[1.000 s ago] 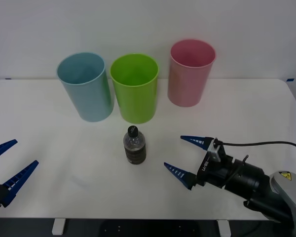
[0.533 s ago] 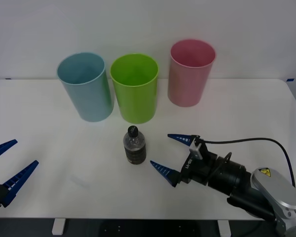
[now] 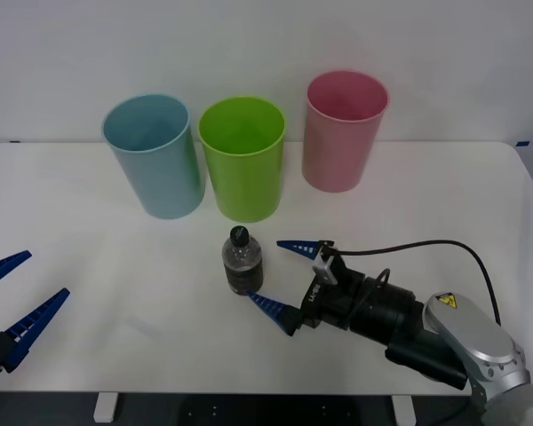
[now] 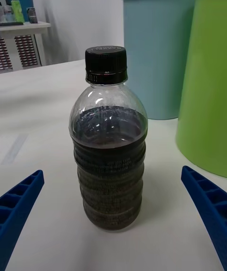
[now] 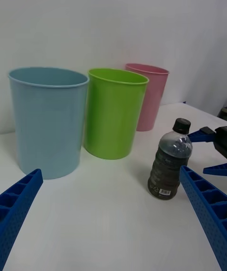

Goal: Grasp the object on the table and drop it into the matching bin: aluminum can to the light blue bin, PET bottle to the pink bin.

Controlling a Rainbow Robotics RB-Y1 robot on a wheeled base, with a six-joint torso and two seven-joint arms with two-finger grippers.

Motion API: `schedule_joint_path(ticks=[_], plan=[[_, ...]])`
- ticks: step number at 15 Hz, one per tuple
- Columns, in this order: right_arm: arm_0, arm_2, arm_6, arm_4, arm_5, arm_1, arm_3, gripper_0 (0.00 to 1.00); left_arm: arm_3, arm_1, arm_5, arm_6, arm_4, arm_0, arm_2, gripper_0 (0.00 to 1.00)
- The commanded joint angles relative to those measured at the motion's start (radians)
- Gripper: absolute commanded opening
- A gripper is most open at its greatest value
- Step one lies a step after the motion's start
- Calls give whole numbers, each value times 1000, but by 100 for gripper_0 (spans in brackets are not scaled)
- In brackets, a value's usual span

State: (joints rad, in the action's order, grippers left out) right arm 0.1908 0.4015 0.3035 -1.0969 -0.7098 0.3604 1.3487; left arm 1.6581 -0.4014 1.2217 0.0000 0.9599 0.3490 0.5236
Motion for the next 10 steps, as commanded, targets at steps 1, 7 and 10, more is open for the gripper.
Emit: schedule_joint_path(ticks=[1,7,10], plan=[[53,0,14,-18,-7,-43,-85,100,0,0,0,0,0,0,0,100],[142,3,39,-40,1,-112,-220,100,0,0,0,0,0,0,0,100],[182,5,59,-41,7,-140,-278,100,0,0,0,0,0,0,0,100]])
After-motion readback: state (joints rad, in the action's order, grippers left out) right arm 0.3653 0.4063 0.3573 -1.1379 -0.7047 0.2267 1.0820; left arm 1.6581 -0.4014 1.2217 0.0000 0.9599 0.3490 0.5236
